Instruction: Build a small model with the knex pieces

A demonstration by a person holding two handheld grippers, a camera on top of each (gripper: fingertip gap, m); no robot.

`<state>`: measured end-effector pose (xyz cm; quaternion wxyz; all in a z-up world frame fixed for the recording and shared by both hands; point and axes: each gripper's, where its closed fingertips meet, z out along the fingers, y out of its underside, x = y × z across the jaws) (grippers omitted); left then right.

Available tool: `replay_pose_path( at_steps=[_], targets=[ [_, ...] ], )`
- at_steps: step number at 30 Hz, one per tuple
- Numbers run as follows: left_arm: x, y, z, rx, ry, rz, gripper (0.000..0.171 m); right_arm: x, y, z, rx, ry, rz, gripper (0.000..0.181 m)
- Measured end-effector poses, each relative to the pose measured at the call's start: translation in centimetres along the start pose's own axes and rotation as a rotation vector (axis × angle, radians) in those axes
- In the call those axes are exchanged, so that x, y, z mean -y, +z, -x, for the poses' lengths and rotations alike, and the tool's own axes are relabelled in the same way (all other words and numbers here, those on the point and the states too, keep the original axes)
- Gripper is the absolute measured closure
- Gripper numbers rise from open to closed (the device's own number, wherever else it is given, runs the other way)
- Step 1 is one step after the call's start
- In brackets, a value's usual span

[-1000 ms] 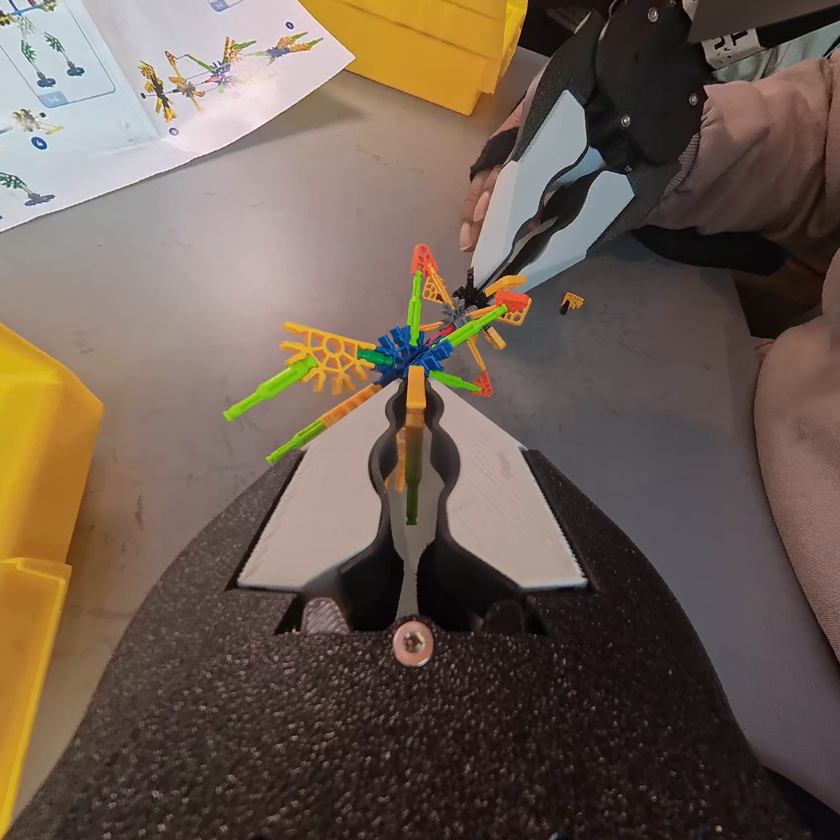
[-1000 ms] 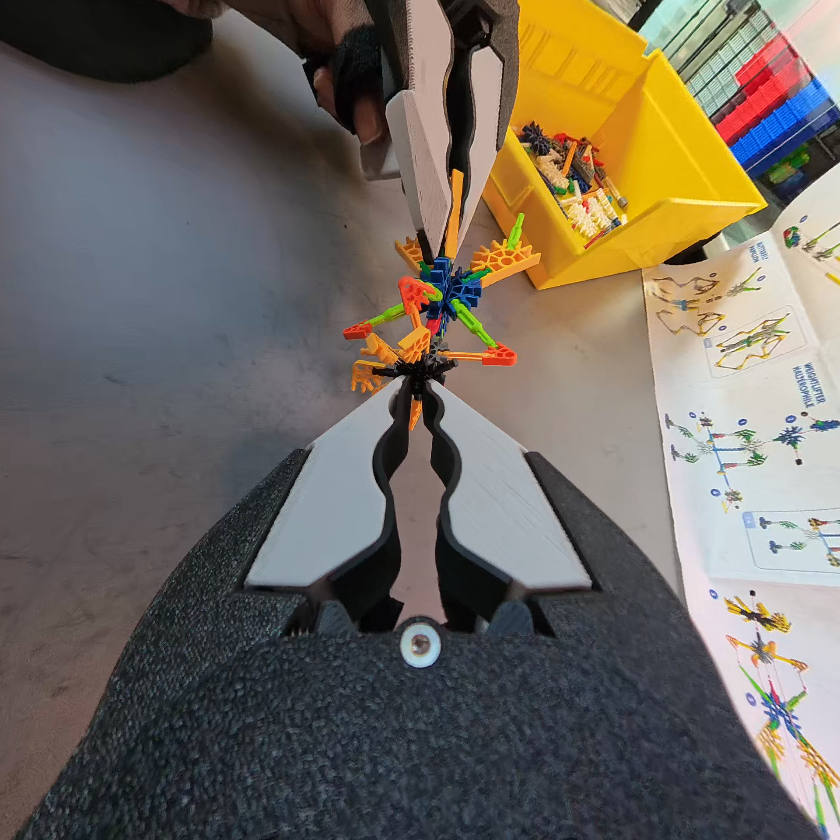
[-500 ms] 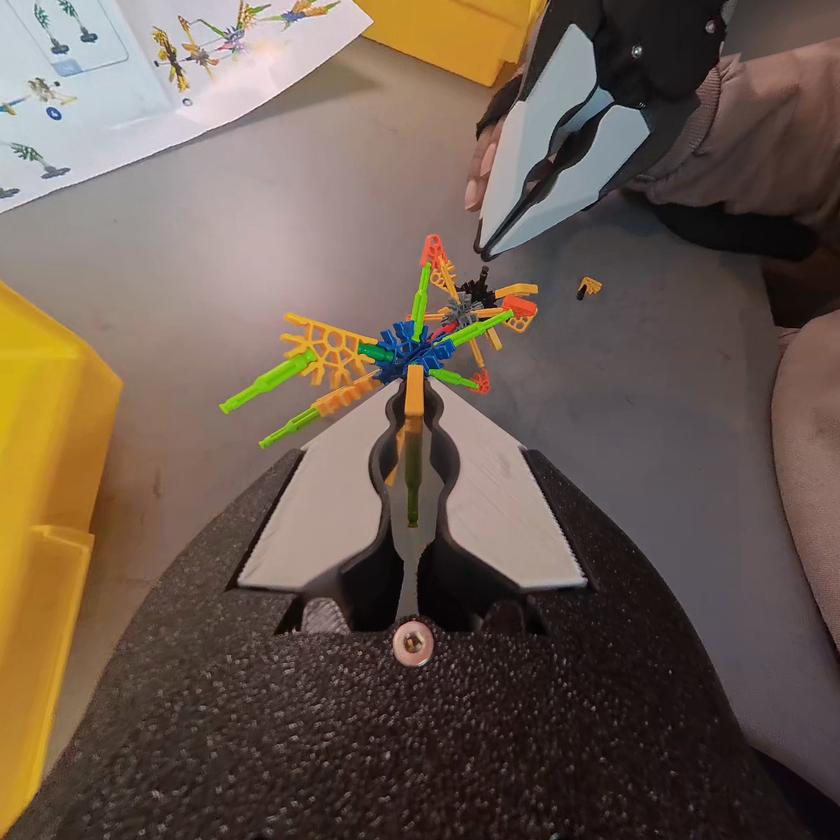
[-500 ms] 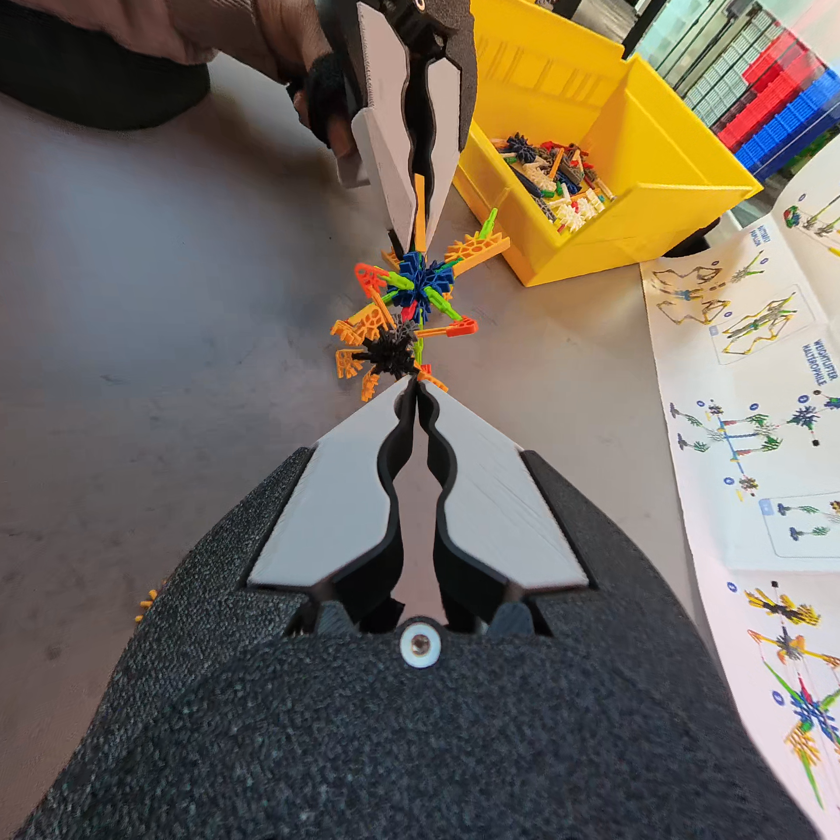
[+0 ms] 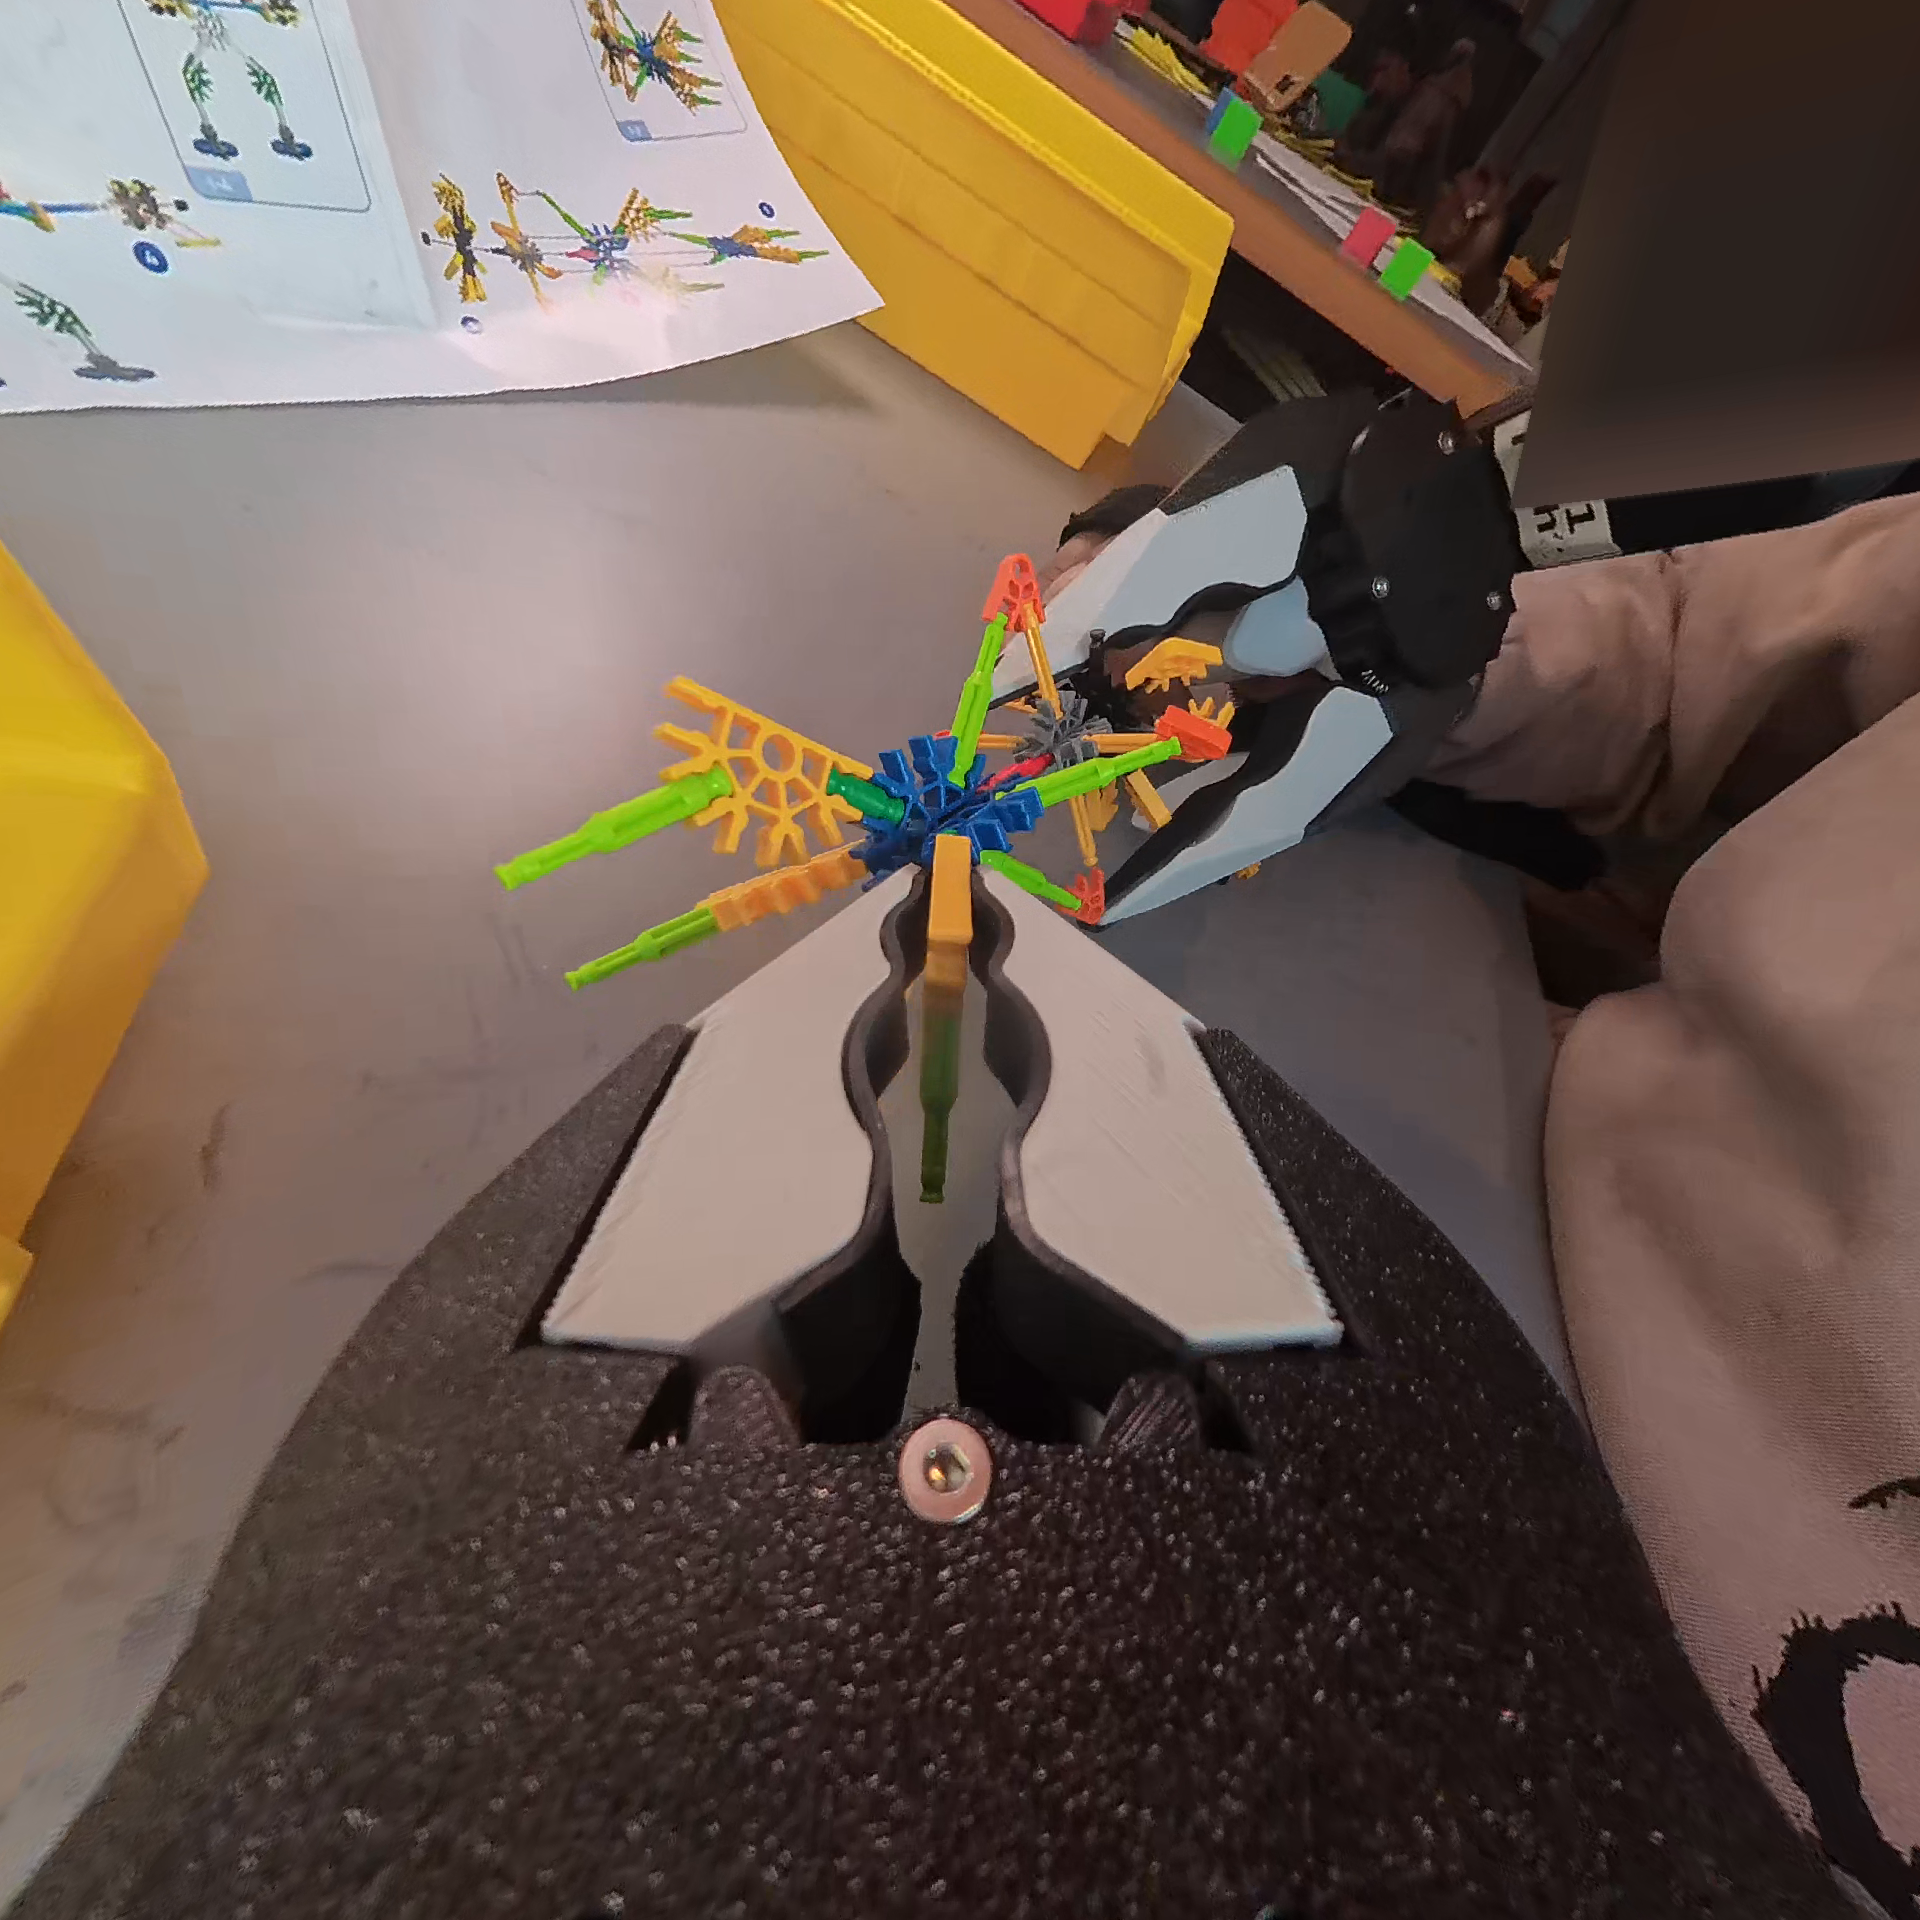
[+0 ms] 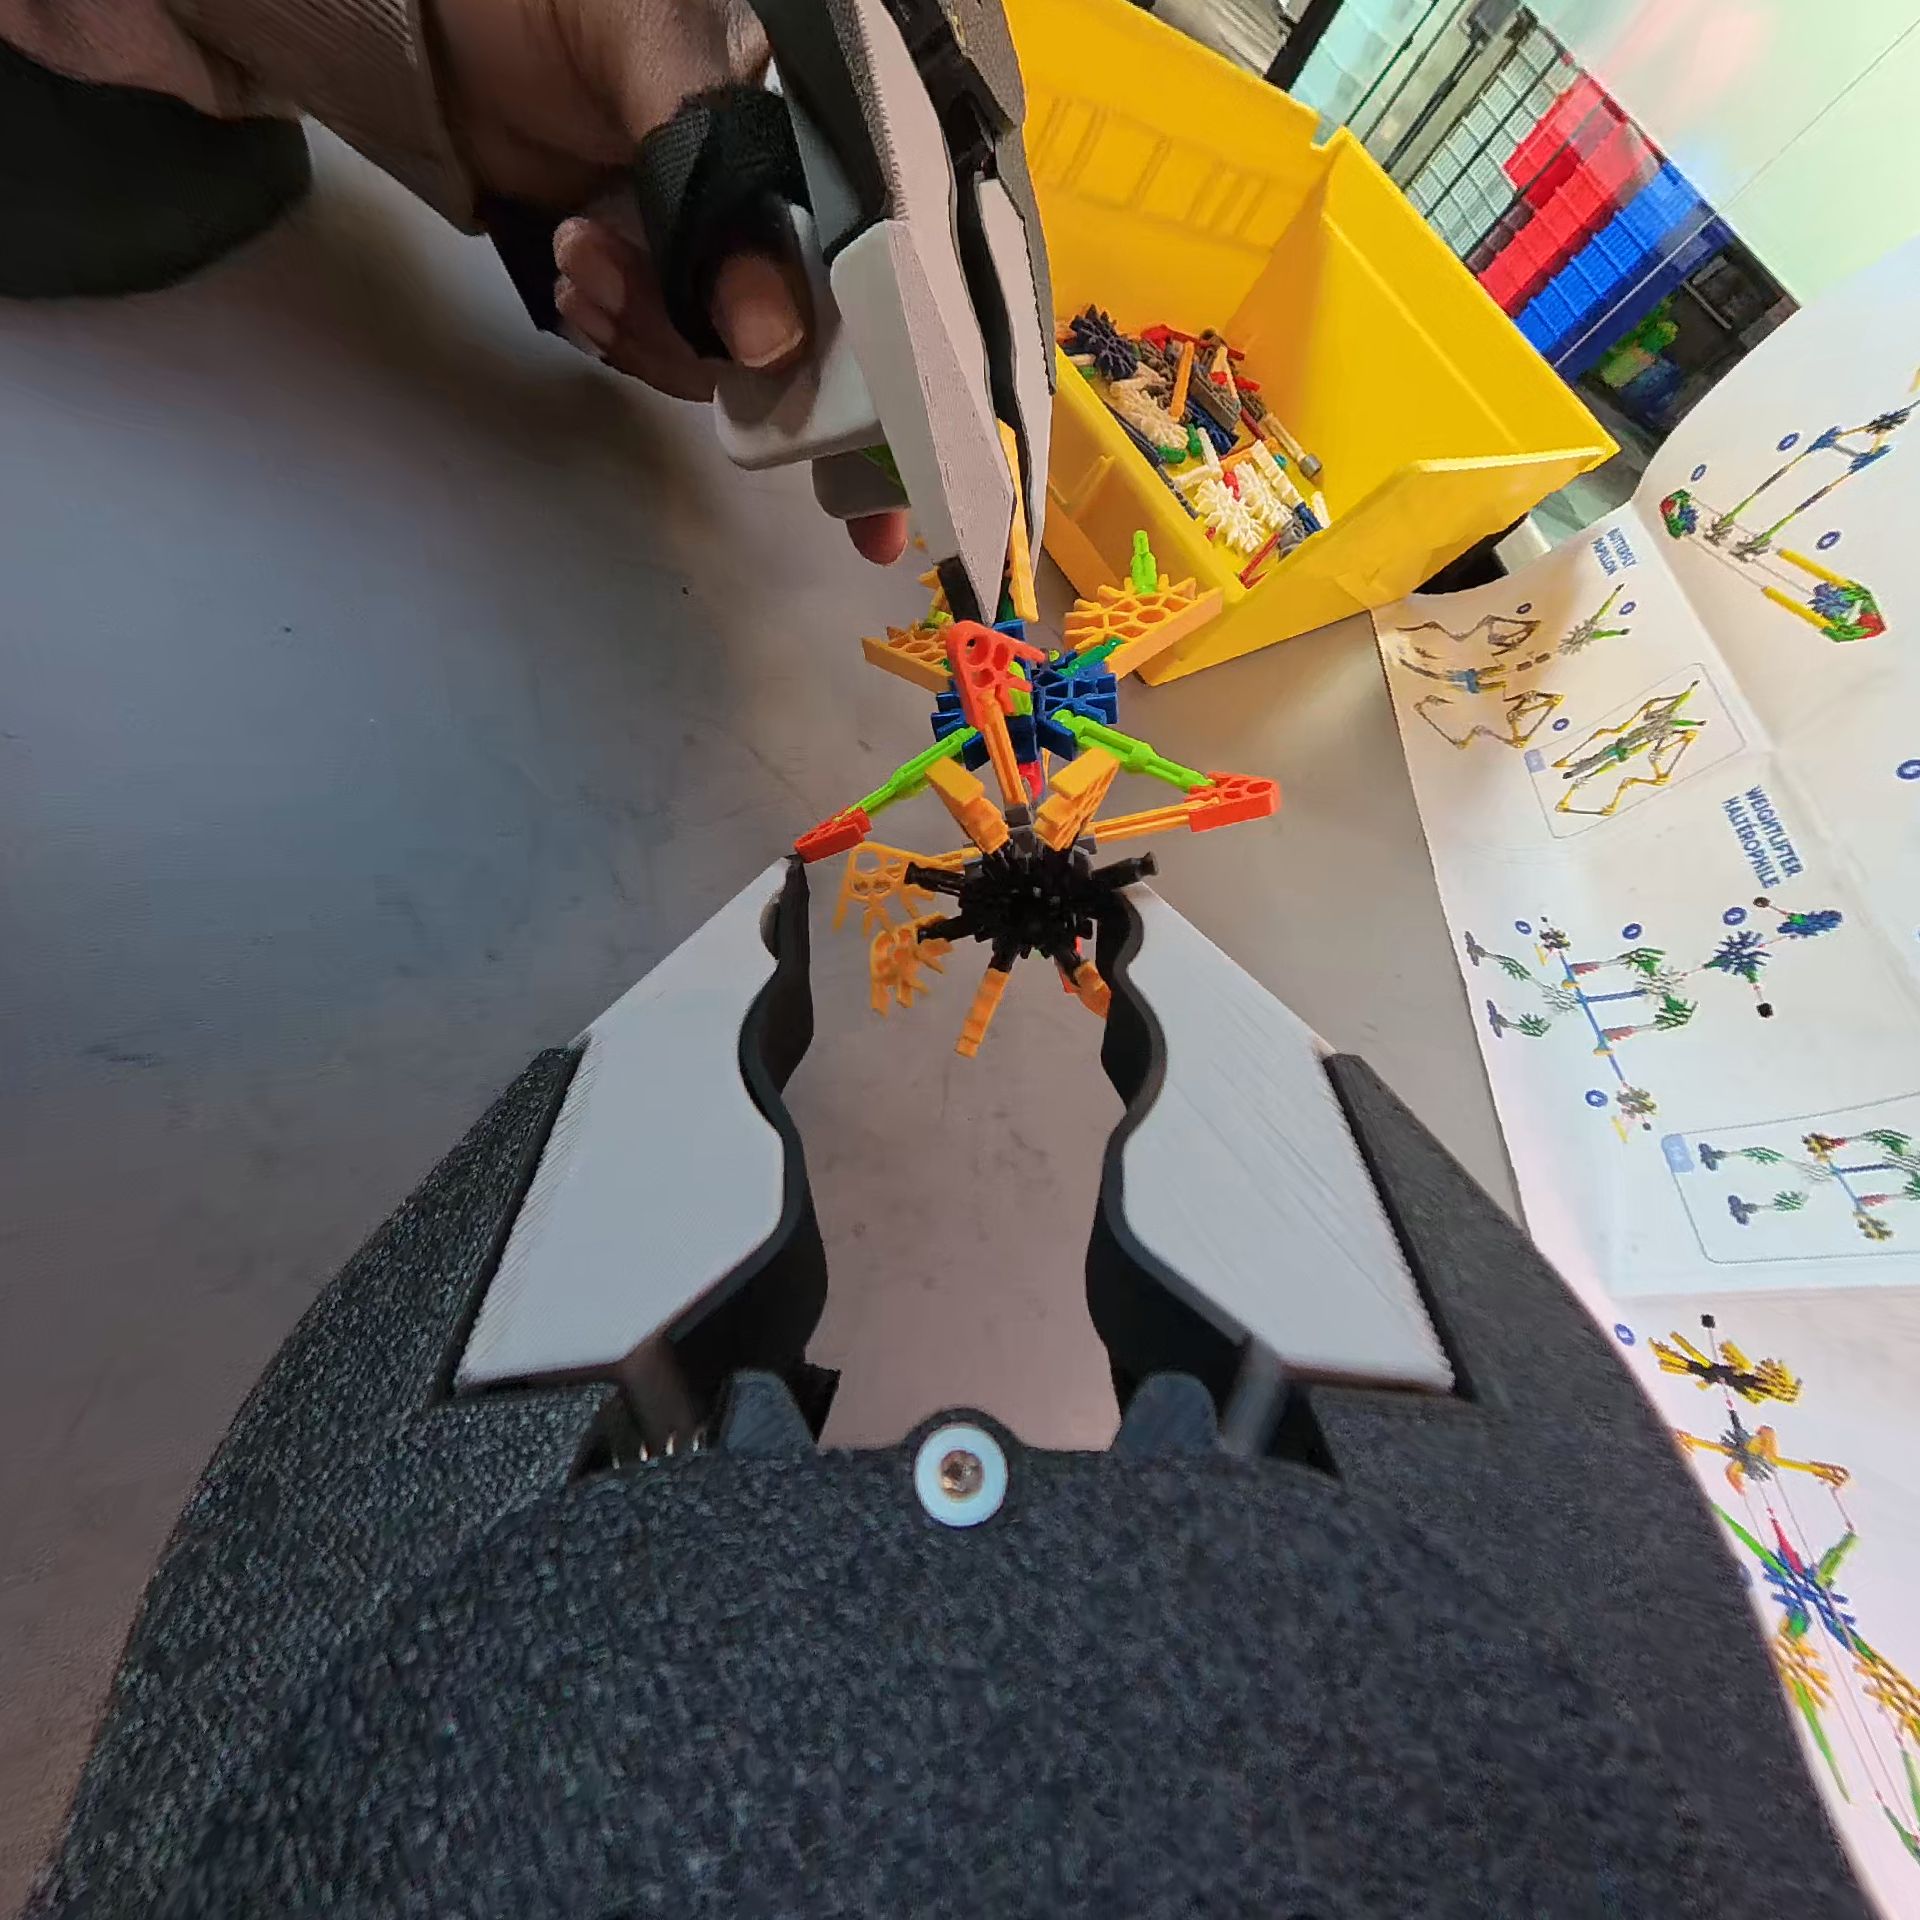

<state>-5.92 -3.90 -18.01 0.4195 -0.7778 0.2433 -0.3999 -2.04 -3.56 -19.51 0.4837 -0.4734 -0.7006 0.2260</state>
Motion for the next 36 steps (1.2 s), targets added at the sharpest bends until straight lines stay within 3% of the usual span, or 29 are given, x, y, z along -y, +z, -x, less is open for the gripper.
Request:
replay_pose_path(
  at_steps=[3, 14, 21, 26, 33, 36],
  targets=[
    [0.1, -0.2, 0.1, -0.035, -0.073, -0.016, 0.165, 0.4, -0.3, -0.2, 0.013, 0.020, -0.023, 0.139],
    [-0.3, -0.2, 0.1, -0.021, -0.052, 0.013, 0.163, 1.0, -1.2, -0.7, 0.119, 0.204, -0.099, 0.141],
    [2.4, -2.2, -0.5, 0.119, 0.264, -0.068, 0.143, 0.0, -1.1, -0.3, 0.151, 0.209, -0.039, 0.141],
    [-0.5, 1.5, -3.3, 0.135, 0.571, 0.121, 0.143, 0.5, -0.2, 2.0, 0.218, 0.121, -0.012, 0.141],
    [-1.9, 2.7, -3.6, 0.212, 0.812, 0.218, 0.164, 0.3, -0.4, 3.0, 0.249, 0.082, 0.007, 0.140],
    [-1.5, 2.4, -4.5, 0.164, 0.783, 0.182, 0.167, 0.8, -1.1, 3.5, 0.308, 0.092, -0.034, 0.139]
  ],
)
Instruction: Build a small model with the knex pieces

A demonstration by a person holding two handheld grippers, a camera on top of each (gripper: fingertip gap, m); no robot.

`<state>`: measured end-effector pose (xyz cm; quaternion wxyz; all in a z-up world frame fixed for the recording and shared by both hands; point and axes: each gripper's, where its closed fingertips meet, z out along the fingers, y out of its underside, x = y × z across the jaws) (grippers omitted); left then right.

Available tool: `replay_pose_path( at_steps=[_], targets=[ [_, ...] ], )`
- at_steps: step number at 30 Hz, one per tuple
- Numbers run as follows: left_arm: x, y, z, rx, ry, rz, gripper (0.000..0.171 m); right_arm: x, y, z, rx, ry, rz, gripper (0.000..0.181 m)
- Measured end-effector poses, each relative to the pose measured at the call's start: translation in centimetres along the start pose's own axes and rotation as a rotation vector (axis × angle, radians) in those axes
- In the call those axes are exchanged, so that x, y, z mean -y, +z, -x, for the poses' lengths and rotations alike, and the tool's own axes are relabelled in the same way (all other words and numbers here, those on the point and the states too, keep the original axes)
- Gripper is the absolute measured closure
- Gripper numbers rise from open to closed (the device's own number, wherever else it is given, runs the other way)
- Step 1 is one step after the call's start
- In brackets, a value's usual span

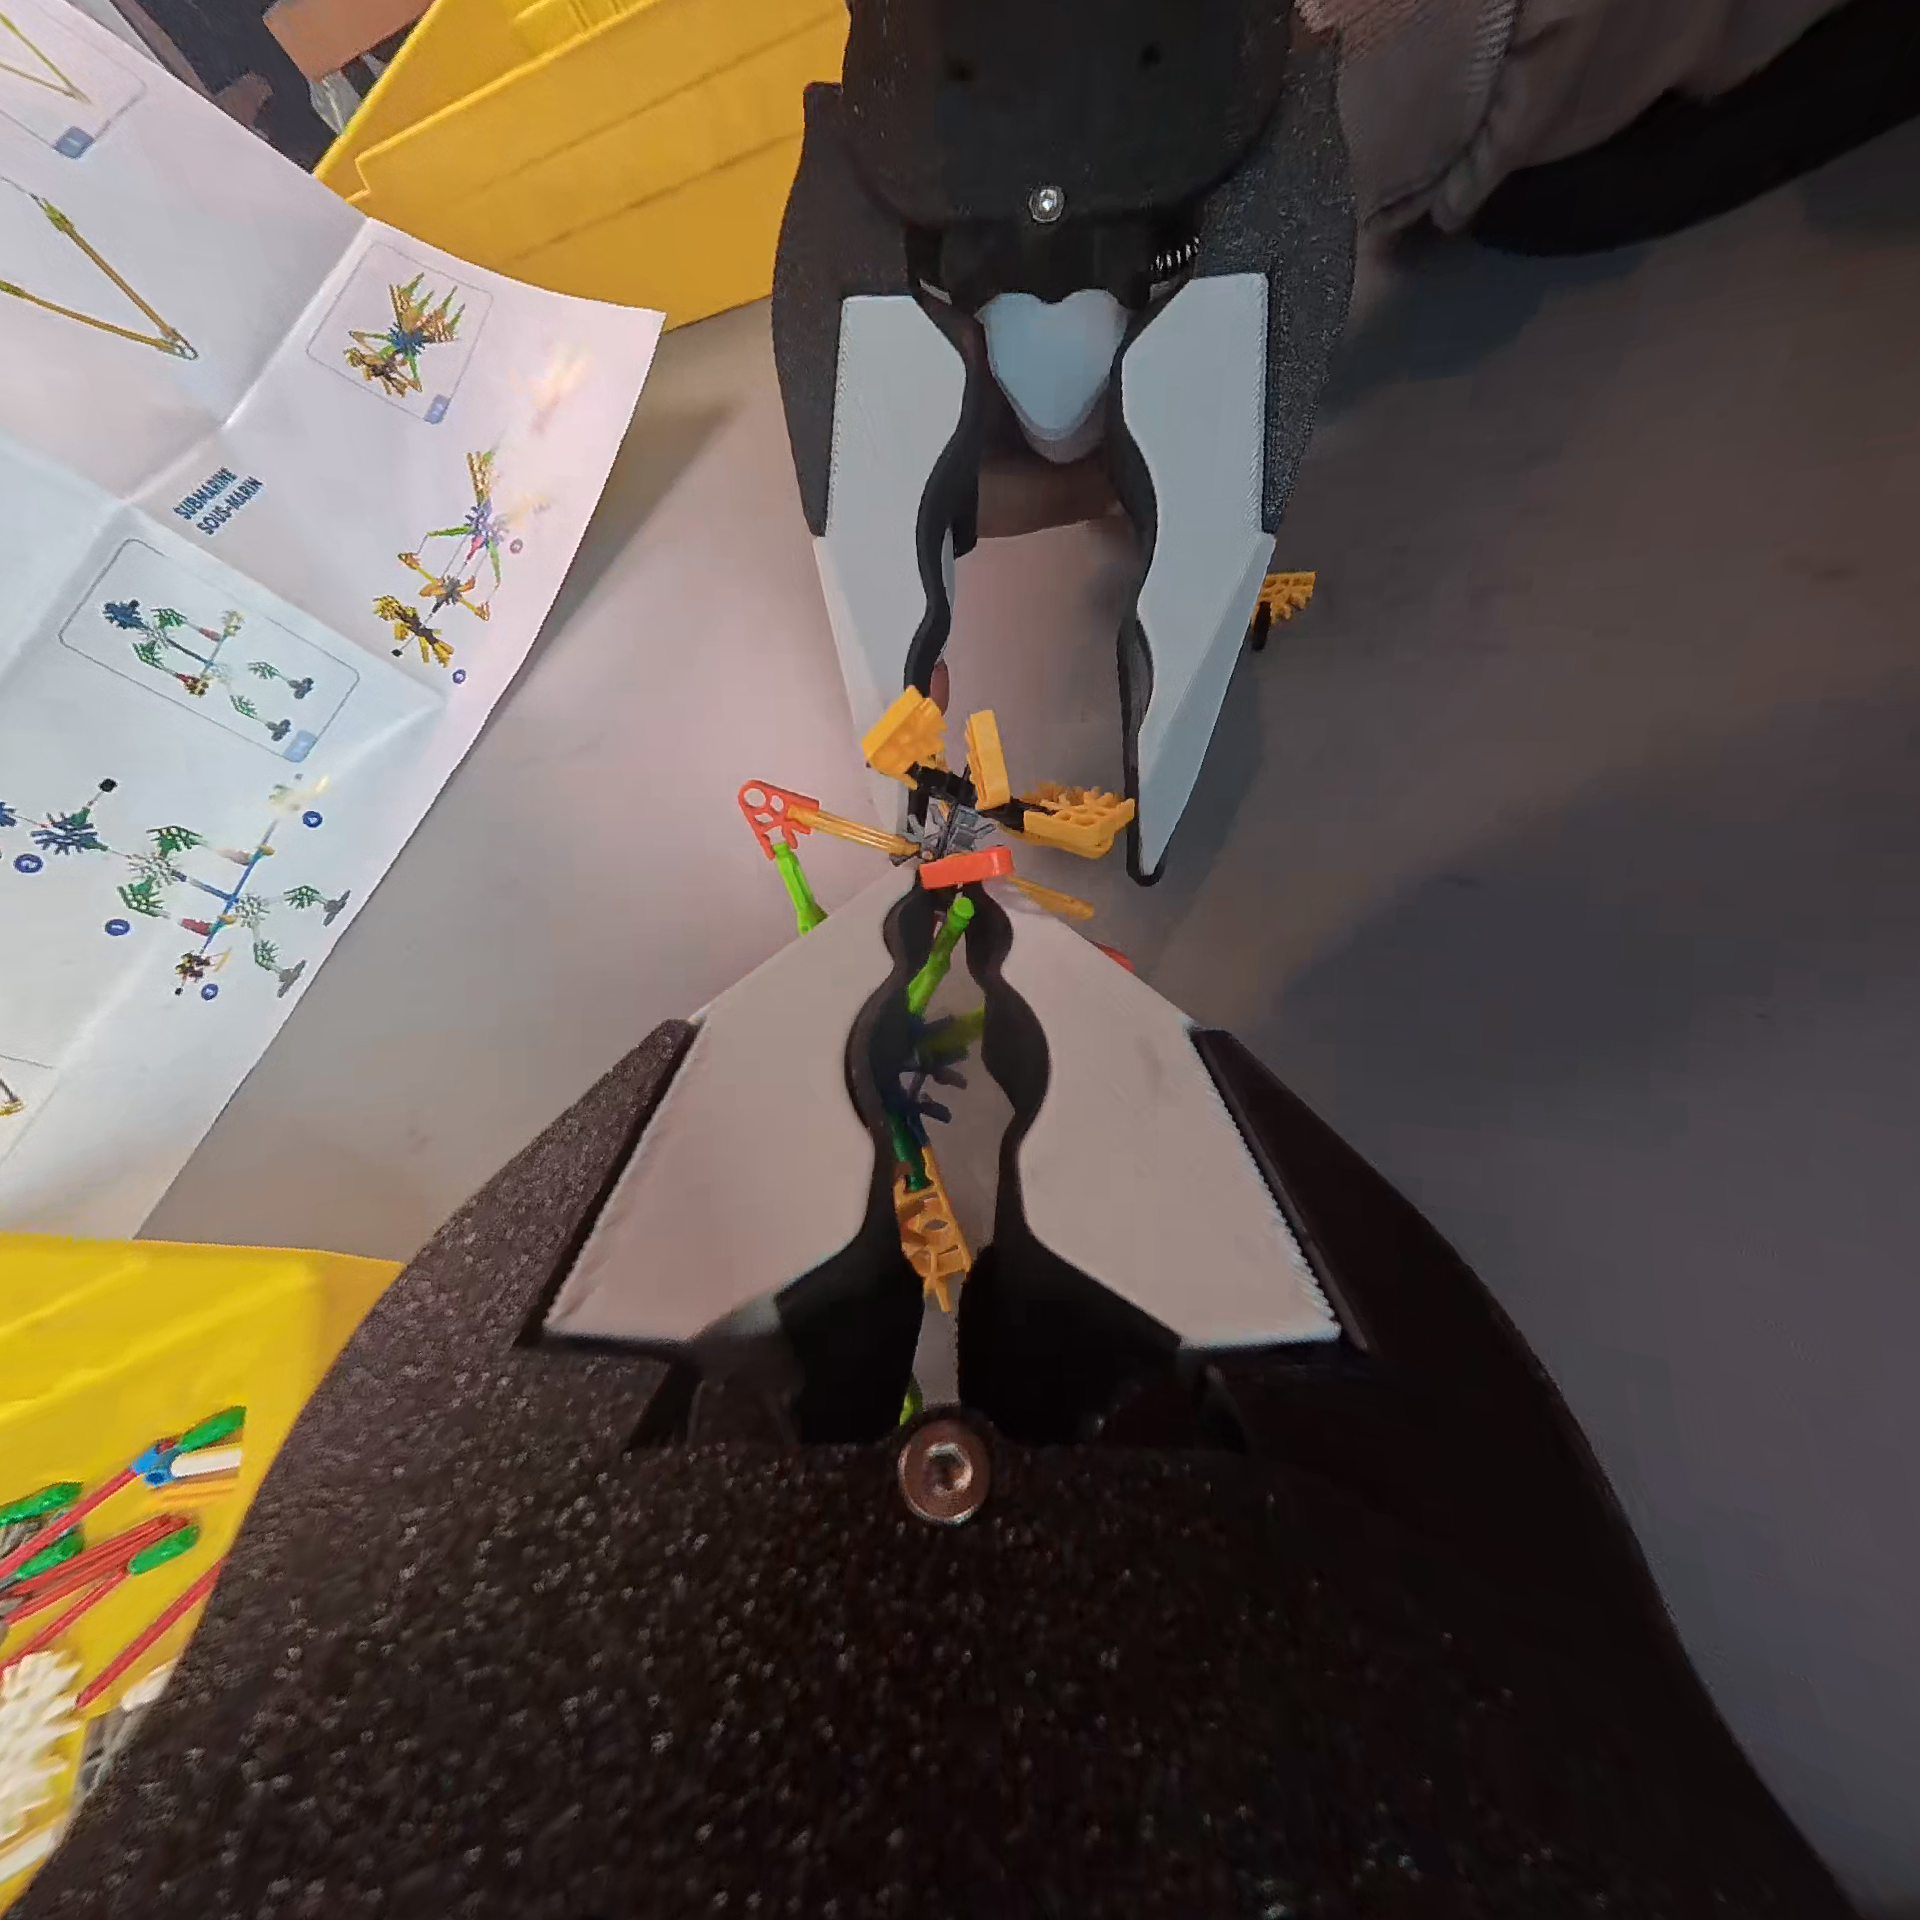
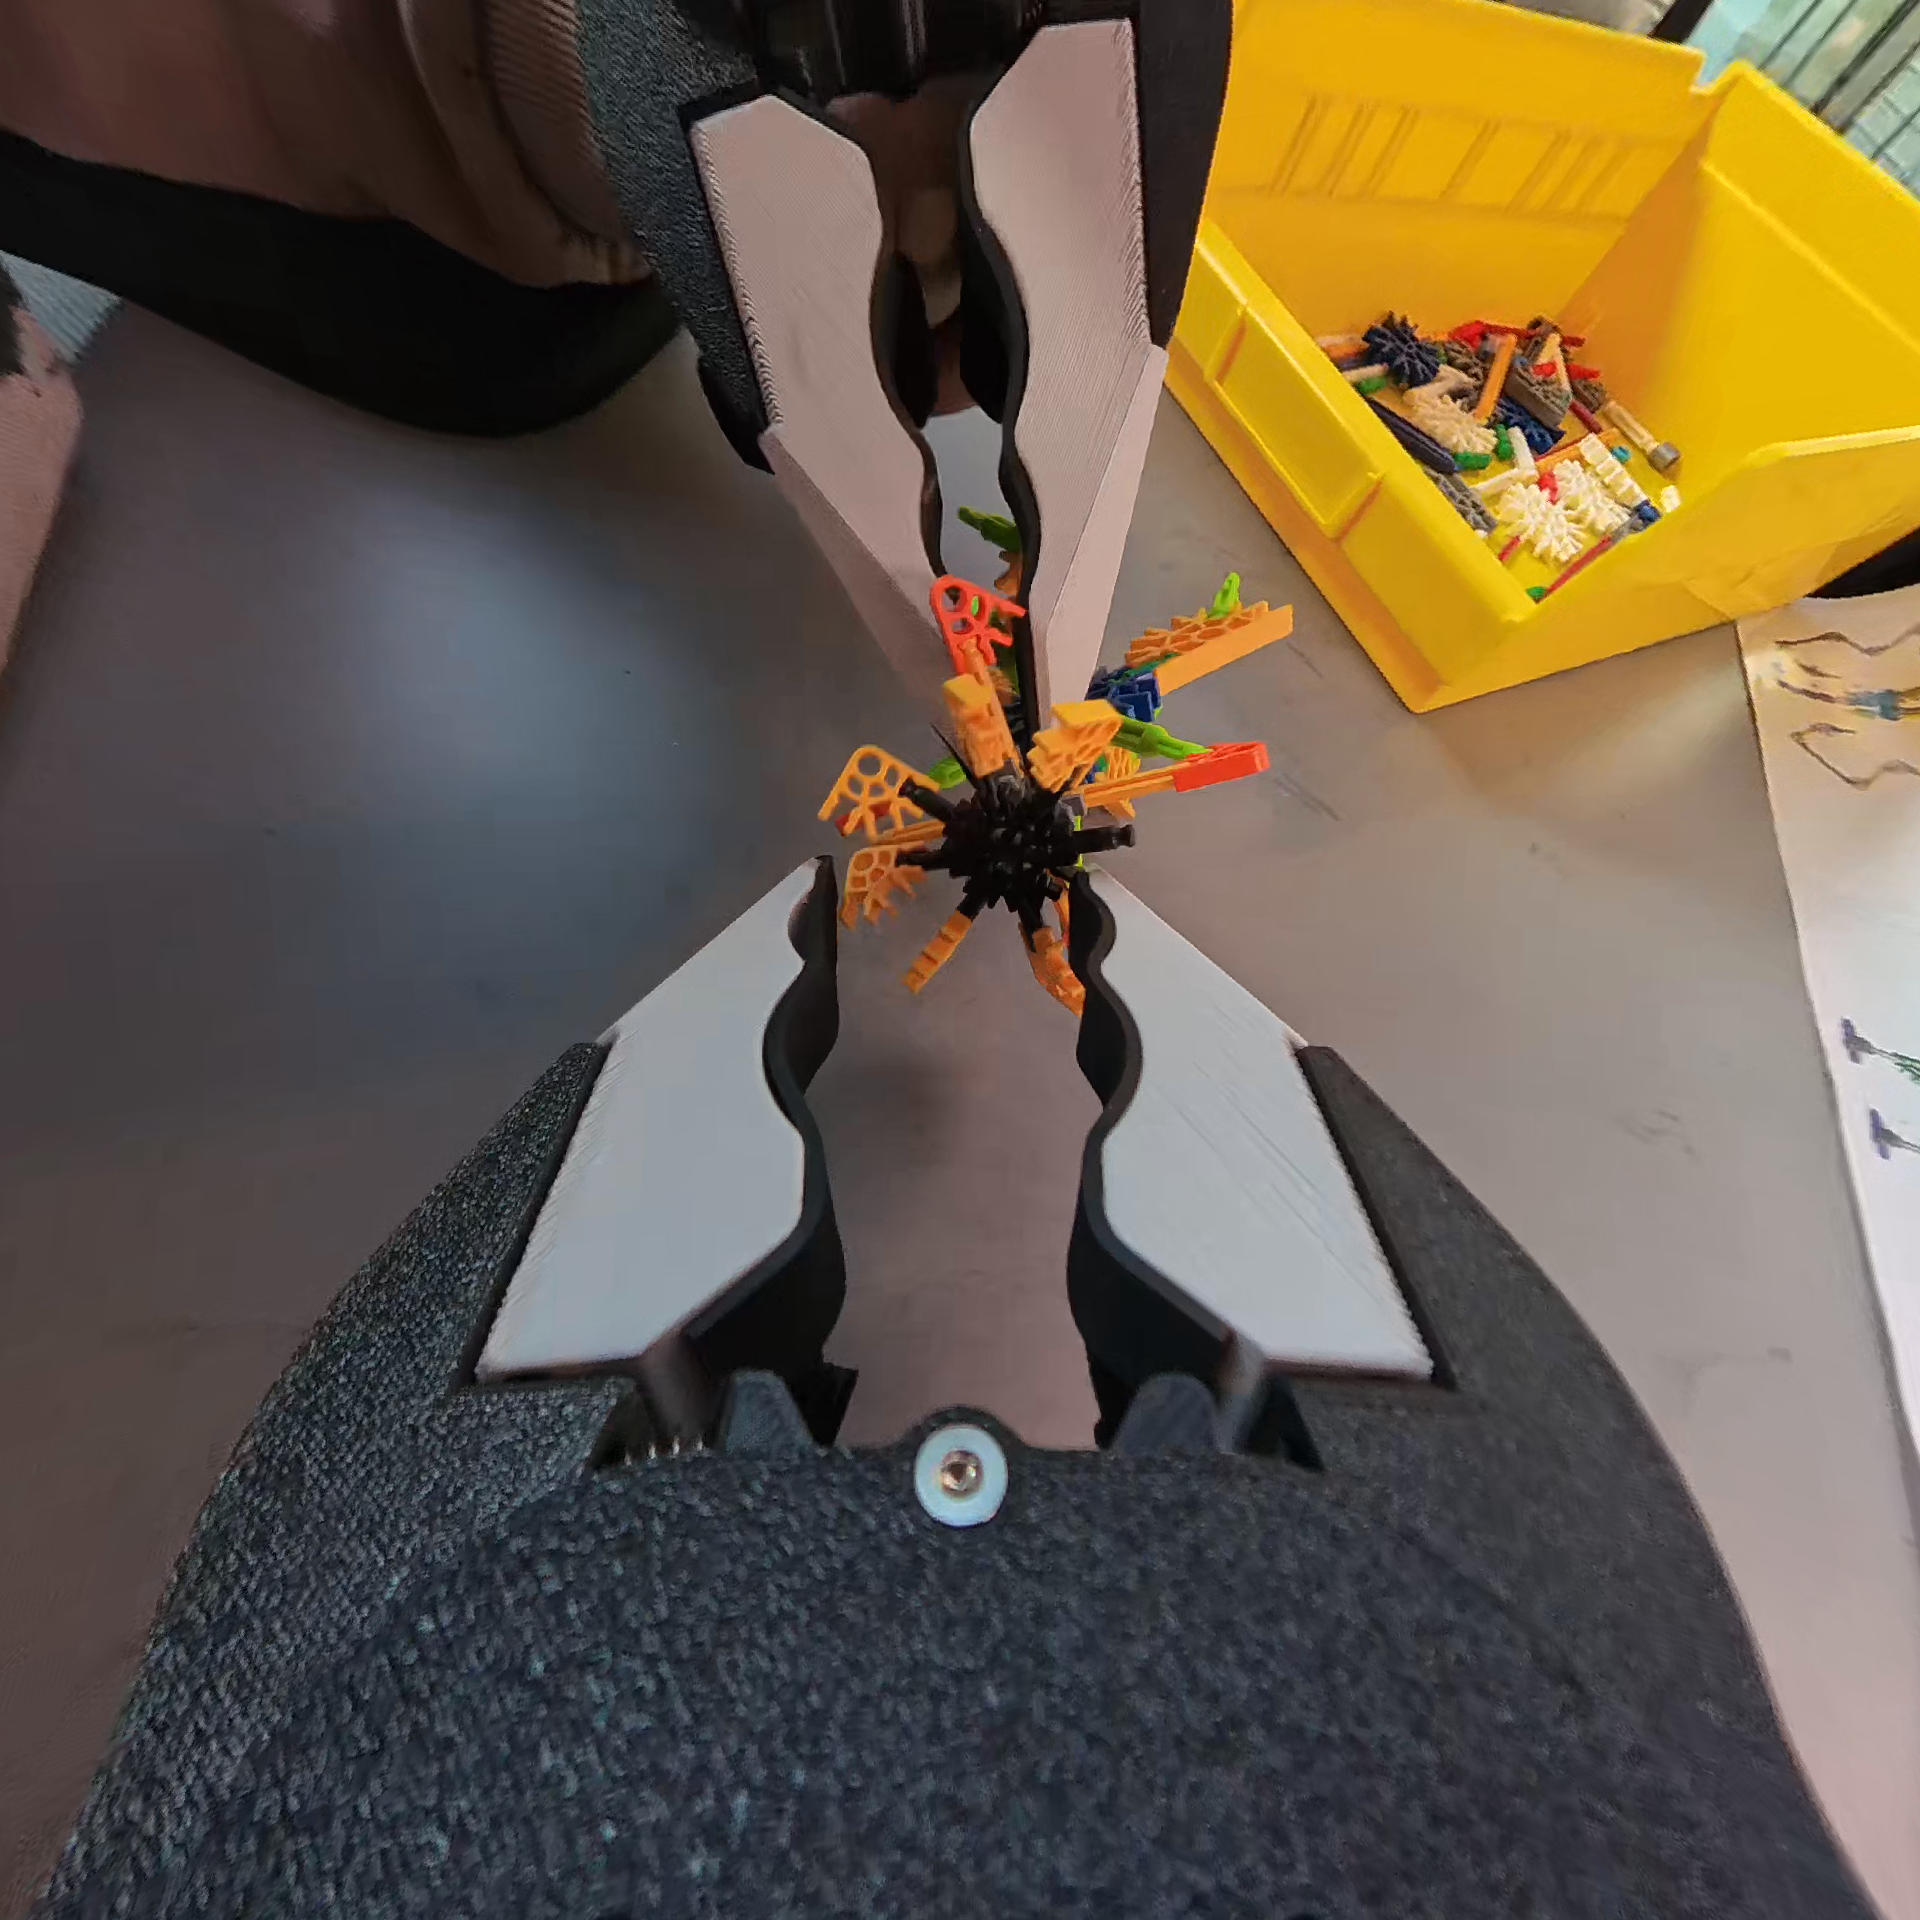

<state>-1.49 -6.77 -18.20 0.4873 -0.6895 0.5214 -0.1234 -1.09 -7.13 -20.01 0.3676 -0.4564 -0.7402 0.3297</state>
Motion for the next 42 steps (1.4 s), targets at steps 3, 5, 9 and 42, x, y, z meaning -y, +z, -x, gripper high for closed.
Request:
replay_pose_path(
  at_steps=[3, 5, 9, 42],
  targets=[
    [0.7, -0.7, -0.2, -0.042, -0.049, -0.066, 0.168, 1.2, -2.0, 0.0, 0.102, 0.104, -0.119, 0.130],
    [1.1, -1.0, -0.3, -0.058, -0.070, -0.102, 0.168, 1.3, -3.3, -0.4, 0.148, 0.172, -0.175, 0.130],
    [2.4, -1.5, -0.5, -0.102, -0.121, -0.188, 0.168, 2.0, -4.2, -1.1, 0.160, 0.237, -0.250, 0.162],
    [0.7, 1.0, 3.5, 0.307, 0.003, 0.045, 0.169, -0.8, -2.3, -5.6, -0.172, 0.502, -0.018, 0.179]
  ],
)
